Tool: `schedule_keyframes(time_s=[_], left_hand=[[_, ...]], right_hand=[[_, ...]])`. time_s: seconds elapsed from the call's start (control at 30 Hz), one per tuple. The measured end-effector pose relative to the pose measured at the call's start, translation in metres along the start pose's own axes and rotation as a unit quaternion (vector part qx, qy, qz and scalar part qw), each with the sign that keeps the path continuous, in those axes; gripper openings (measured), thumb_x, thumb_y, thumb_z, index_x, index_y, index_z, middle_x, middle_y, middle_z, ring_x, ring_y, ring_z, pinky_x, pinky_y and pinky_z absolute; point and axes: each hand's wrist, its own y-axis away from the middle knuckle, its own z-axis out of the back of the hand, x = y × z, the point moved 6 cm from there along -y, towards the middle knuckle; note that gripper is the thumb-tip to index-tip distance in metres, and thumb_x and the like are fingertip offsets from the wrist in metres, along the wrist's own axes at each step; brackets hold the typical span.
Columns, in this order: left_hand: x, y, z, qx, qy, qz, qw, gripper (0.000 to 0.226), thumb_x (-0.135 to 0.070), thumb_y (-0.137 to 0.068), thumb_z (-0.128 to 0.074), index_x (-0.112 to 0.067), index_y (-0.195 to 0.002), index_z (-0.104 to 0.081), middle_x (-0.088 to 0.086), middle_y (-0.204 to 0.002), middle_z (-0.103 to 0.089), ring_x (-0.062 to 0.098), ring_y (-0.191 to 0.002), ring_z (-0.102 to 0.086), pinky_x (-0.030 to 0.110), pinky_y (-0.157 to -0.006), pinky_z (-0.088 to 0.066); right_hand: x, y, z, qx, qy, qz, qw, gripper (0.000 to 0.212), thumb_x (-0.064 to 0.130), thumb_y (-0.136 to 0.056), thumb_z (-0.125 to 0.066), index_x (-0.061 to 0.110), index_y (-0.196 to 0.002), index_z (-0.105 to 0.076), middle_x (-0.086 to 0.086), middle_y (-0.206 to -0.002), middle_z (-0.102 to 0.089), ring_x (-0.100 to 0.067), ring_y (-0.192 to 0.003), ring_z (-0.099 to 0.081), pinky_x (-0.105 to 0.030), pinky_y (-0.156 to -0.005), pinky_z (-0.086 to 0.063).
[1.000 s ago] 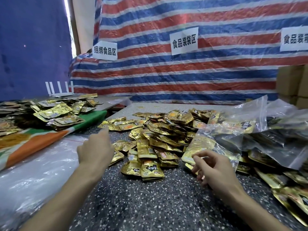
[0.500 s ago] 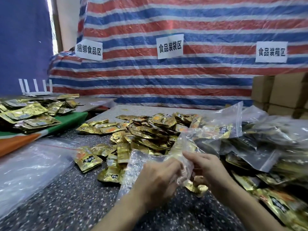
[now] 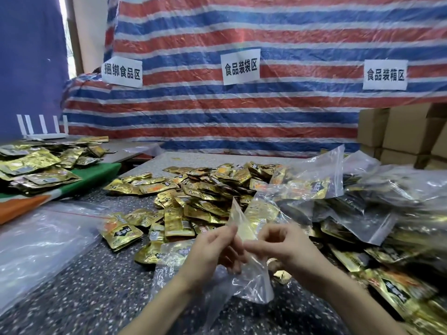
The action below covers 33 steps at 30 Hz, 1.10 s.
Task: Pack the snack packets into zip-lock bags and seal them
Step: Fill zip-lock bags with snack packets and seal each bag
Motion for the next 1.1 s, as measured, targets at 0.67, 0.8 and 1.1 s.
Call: schedule_keyframes(time_s=[0.67,0.8,1.1], left_hand=[[-0.008,0.002,0.027,-0.140,0.023,-0.057,0.988,0.031,-0.021,-0.083,-0.070,-0.020,-0.055,-0.056,0.004,-0.055,-0.052,0.017,-0.044,-0.045,0.023,-0.042,-0.039],[-0.018,0.003,0.048,-0.197,0.069,-0.106,0.972,0.031,-0.029,-0.067,-0.081,-0.025,-0.052,-0.054,-0.003,-0.049,-0.048,0.012,-0.041,-0.040,0.022,-0.040,-0.037],[-0.019,-0.002,0.090,-0.329,-0.413,-0.062,0.847,0.033,0.002,-0.084,-0.062,-0.027,-0.099,-0.063,-0.011,-0.108,-0.063,0.006,-0.100,-0.053,0.030,-0.092,-0.047]], right_hand=[[0.005,0.004,0.027,-0.184,0.066,0.031,0.980,0.015,-0.005,-0.082,-0.065,0.003,-0.076,-0.055,-0.006,-0.061,-0.059,-0.013,-0.044,-0.053,-0.027,-0.041,-0.045],[0.009,0.004,0.044,-0.224,-0.020,0.061,0.972,0.022,-0.003,-0.086,-0.064,0.008,-0.071,-0.051,0.001,-0.060,-0.060,-0.011,-0.043,-0.051,-0.026,-0.040,-0.043],[0.015,0.002,0.033,-0.167,-0.091,0.065,0.980,0.032,0.031,-0.049,-0.088,0.011,-0.066,-0.069,-0.009,-0.064,-0.058,-0.026,-0.064,-0.050,-0.037,-0.062,-0.043]])
